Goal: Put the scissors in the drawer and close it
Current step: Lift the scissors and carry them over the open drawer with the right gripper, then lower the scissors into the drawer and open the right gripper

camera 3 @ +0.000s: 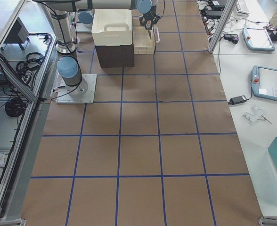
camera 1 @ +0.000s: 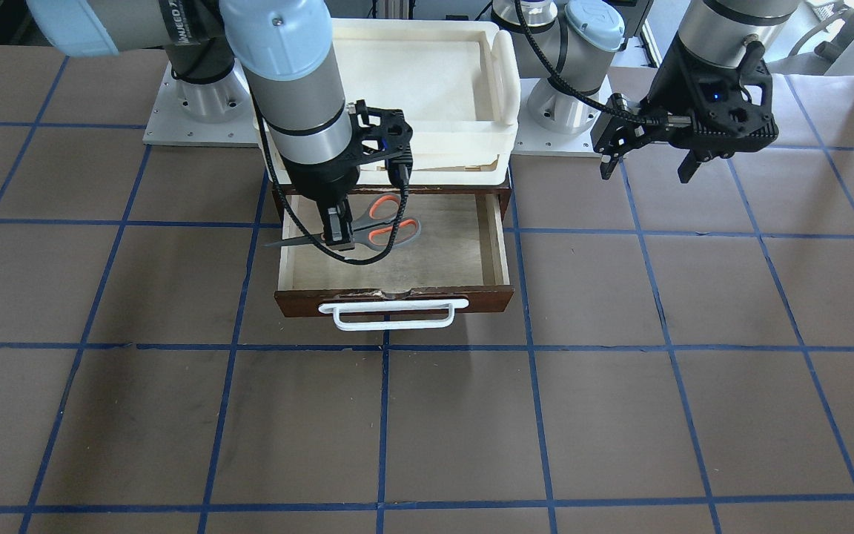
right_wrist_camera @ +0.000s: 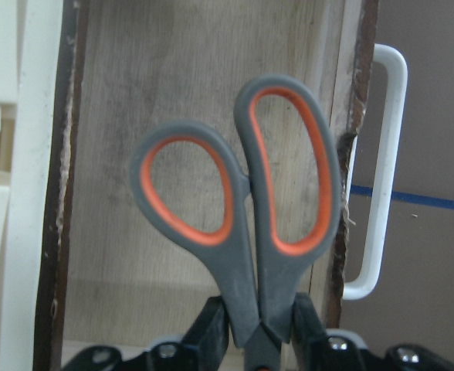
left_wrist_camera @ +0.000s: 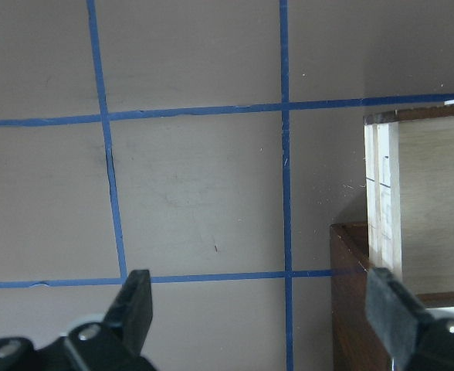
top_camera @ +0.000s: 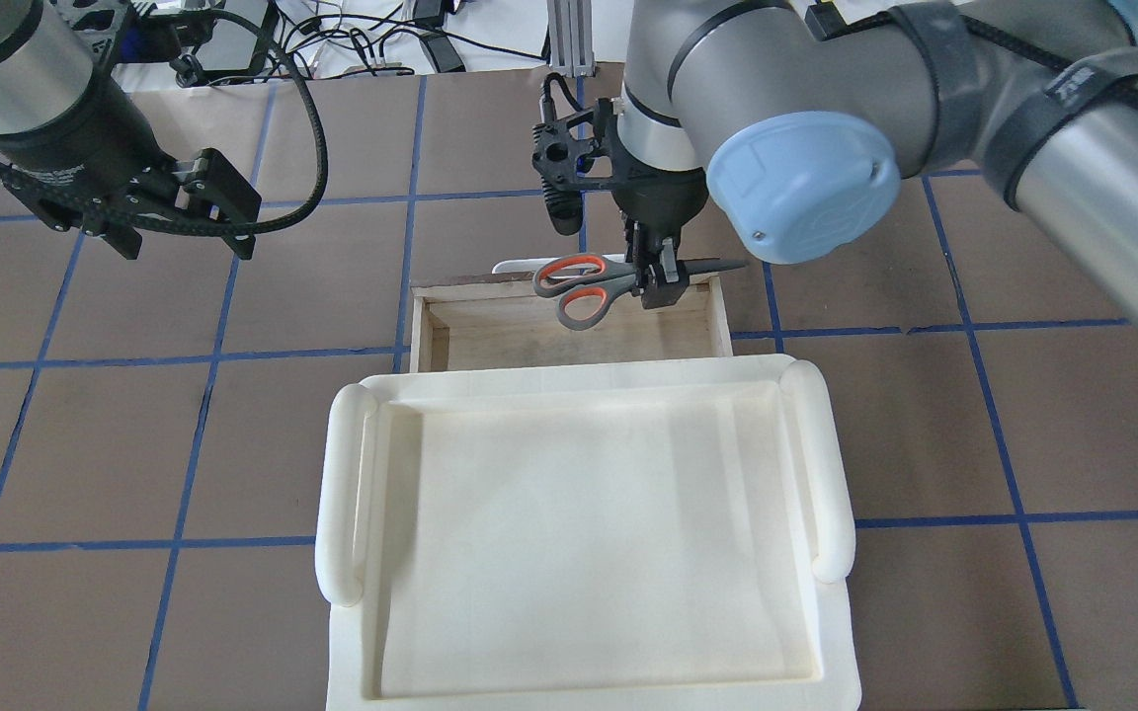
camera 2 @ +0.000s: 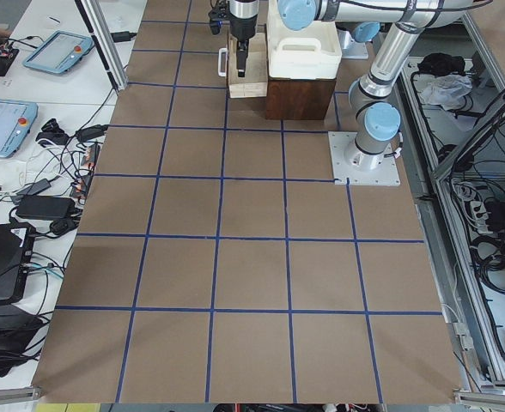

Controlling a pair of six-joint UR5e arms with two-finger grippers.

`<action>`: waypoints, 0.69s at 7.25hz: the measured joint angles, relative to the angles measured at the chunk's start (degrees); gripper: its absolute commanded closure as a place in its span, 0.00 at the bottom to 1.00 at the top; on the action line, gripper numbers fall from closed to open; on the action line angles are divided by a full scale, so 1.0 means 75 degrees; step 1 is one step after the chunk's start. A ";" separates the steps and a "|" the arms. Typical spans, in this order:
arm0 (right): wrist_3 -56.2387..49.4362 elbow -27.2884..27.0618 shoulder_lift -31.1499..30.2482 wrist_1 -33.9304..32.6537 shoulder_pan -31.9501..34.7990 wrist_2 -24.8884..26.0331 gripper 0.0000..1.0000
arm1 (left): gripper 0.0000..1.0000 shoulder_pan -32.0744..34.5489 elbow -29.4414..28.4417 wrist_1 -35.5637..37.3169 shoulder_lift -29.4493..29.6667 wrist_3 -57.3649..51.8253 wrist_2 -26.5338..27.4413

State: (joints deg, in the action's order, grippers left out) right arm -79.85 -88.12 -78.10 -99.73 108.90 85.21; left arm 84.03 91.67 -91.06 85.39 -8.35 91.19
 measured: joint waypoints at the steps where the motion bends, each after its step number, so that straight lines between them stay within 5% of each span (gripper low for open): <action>1: 0.0323 0.0107 0.0278 -0.0079 0.0306 0.0018 0.96 | 0.00 0.0000 0.0000 -0.0001 -0.0003 0.0000 0.0003; 5: 0.0691 0.0201 0.0857 -0.0351 0.0779 0.0073 0.93 | 0.00 0.0000 0.0000 0.0000 -0.0005 -0.0004 0.0005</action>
State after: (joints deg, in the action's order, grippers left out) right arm -74.66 -86.61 -71.67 -102.36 114.74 85.76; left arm 84.02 91.67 -91.05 85.35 -8.38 91.23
